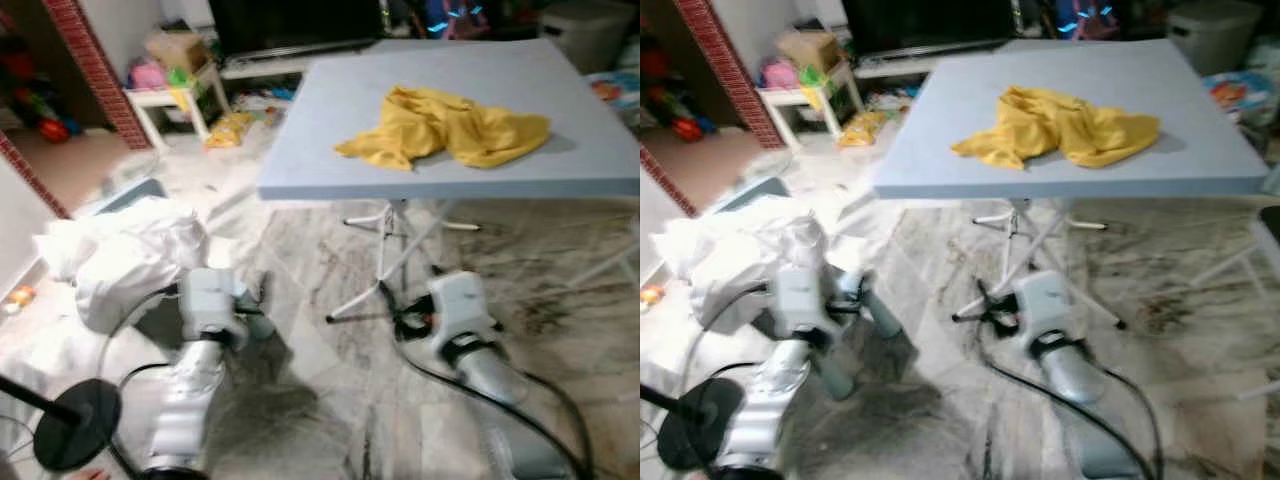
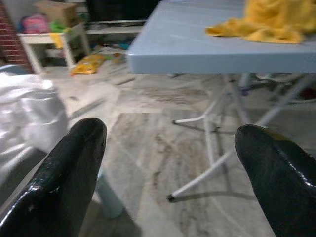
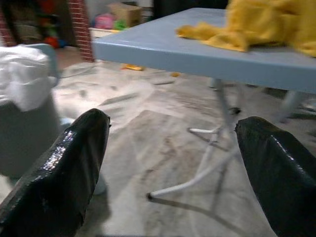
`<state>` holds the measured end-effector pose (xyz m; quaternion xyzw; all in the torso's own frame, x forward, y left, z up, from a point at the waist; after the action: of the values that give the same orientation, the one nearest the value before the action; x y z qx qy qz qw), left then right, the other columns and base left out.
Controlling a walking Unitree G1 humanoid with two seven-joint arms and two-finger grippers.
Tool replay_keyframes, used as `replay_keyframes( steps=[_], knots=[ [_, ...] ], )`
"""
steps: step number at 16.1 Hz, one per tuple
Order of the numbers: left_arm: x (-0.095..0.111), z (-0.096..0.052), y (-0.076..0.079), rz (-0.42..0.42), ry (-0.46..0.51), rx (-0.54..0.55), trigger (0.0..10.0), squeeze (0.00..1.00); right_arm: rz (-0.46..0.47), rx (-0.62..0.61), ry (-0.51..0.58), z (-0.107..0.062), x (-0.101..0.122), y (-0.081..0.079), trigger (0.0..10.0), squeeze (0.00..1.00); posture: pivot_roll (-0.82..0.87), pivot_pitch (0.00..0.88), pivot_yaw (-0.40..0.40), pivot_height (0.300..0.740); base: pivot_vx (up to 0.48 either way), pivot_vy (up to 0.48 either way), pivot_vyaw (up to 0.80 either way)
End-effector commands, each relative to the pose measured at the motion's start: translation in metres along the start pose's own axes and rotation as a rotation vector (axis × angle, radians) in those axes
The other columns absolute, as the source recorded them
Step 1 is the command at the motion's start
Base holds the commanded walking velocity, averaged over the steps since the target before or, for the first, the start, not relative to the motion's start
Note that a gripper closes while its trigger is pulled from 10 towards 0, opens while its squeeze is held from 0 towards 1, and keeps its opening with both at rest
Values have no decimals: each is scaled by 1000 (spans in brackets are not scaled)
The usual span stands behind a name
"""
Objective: Hang hanger
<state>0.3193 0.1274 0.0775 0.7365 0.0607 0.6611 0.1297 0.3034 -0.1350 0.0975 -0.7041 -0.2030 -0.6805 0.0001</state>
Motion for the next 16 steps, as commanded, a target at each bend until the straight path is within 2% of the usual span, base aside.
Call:
replay_keyframes(
  steps=[1,10,16],
  knots=[
    [5,-1,-12,21,6,26,10000,0,12,22,35,3,10,-8,10000,0,-270,0,111,740,0,480,0],
    [6,1,-7,8,13,29,10000,0,8,29,29,0,9,-7,10000,0,-282,0,103,740,0,467,0],
    [18,0,-9,4,65,29,10000,0,-10,53,51,-1,14,-8,10000,0,-291,0,102,740,0,0,0]
  ],
)
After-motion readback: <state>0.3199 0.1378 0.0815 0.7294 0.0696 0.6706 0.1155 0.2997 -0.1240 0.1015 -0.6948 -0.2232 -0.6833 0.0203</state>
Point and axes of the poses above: a point about 5 cm out from each wrist's last joint towards the gripper, its own z axis pointing out of the wrist towards the gripper, its own x axis along the axis of the wrist's last joint, y = z × x, the point moved 4 cm from there along z, pointing out of the wrist towards the gripper, and after that the axes turned 10 degrees about -z, right-handed, at the moved point
